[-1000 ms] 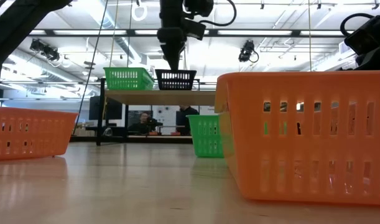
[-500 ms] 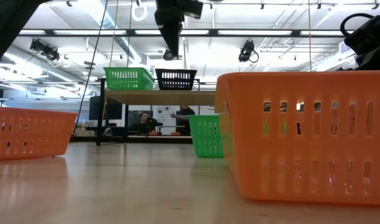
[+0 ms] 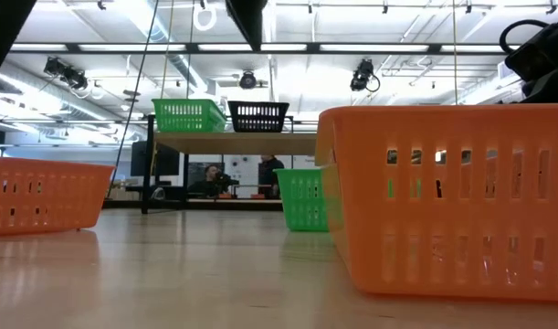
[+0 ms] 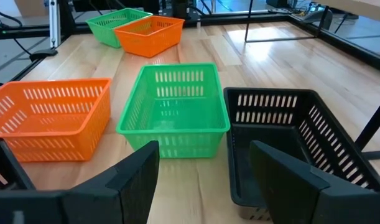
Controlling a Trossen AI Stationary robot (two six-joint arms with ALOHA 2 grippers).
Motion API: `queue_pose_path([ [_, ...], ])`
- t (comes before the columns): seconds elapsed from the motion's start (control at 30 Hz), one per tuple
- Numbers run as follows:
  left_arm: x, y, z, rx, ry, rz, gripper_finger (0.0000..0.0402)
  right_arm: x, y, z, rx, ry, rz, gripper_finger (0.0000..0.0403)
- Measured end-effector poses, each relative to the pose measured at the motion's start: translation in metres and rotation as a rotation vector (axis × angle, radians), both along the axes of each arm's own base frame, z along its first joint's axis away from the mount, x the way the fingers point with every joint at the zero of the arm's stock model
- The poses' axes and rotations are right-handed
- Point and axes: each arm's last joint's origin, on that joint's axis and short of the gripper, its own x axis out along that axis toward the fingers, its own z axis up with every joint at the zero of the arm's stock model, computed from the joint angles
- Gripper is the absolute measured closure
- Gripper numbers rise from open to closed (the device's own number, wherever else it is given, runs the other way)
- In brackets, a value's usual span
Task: Stack baskets on shelf by color
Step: Put the left orange bin on the shelf
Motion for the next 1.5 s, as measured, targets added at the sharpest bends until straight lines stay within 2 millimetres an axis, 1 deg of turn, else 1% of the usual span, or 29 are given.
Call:
queue_pose_path([
  [0.07, -0.003, -0.015, -0.003, -0.022, 0.014, 0.065, 0.0294, 0.0, 0.0, 0.0, 0.002, 0.002, -0.002, 0.0147],
  [0.1, -0.002, -0.022, -0.004, -0.039, -0.012, 0.108, 0.0294, 0.0, 0.0, -0.001, 0.001, 0.005, -0.001, 0.0147],
  [0.27, -0.009, -0.056, -0.02, -0.109, -0.004, 0.251, 0.0294, 0.0, 0.001, -0.001, 0.038, 0.01, -0.003, 0.0147],
  [0.4, -0.018, -0.081, -0.054, -0.159, 0.126, 0.344, 0.0294, 0.001, 0.002, -0.002, 0.059, 0.021, 0.02, 0.0147],
  [0.53, -0.033, -0.098, -0.092, -0.17, 0.293, 0.415, 0.0294, 0.001, 0.002, -0.003, 0.103, 0.032, 0.031, 0.0147],
  [0.6, -0.04, -0.106, -0.104, -0.169, 0.341, 0.449, 0.0294, 0.001, 0.003, -0.004, 0.111, 0.037, 0.032, 0.0147],
  [0.7, -0.047, -0.118, -0.111, -0.172, 0.354, 0.498, 0.0294, 0.001, 0.003, -0.004, 0.127, 0.04, 0.034, 0.0147],
  [0.8, -0.051, -0.131, -0.113, -0.175, 0.327, 0.531, 0.0294, 0.001, 0.003, -0.004, 0.138, 0.044, 0.036, 0.0147],
  [0.93, -0.056, -0.14, -0.114, -0.158, 0.309, 0.564, 0.0294, 0.001, 0.004, -0.005, 0.148, 0.052, 0.052, 0.0147],
  [1.0, -0.059, -0.142, -0.119, -0.13, 0.294, 0.579, 0.0294, 0.001, 0.004, -0.006, 0.149, 0.062, 0.064, 0.0147],
  [1.13, -0.067, -0.142, -0.138, -0.088, 0.335, 0.594, 0.0294, 0.001, 0.005, -0.006, 0.176, 0.074, 0.083, 0.0147],
  [1.27, -0.072, -0.142, -0.158, -0.089, 0.356, 0.607, 0.0294, 0.001, 0.005, -0.007, 0.176, 0.083, 0.089, 0.0147],
  [1.37, -0.068, -0.145, -0.166, -0.141, 0.311, 0.604, 0.0294, 0.001, 0.005, -0.007, 0.175, 0.085, 0.089, 0.0147],
  [1.43, -0.063, -0.148, -0.167, -0.187, 0.269, 0.594, 0.0295, 0.001, 0.005, -0.007, 0.175, 0.085, 0.088, 0.0147],
  [1.5, -0.062, -0.148, -0.167, -0.193, 0.263, 0.596, 0.0296, 0.001, 0.005, -0.008, 0.173, 0.089, 0.088, 0.0147],
])
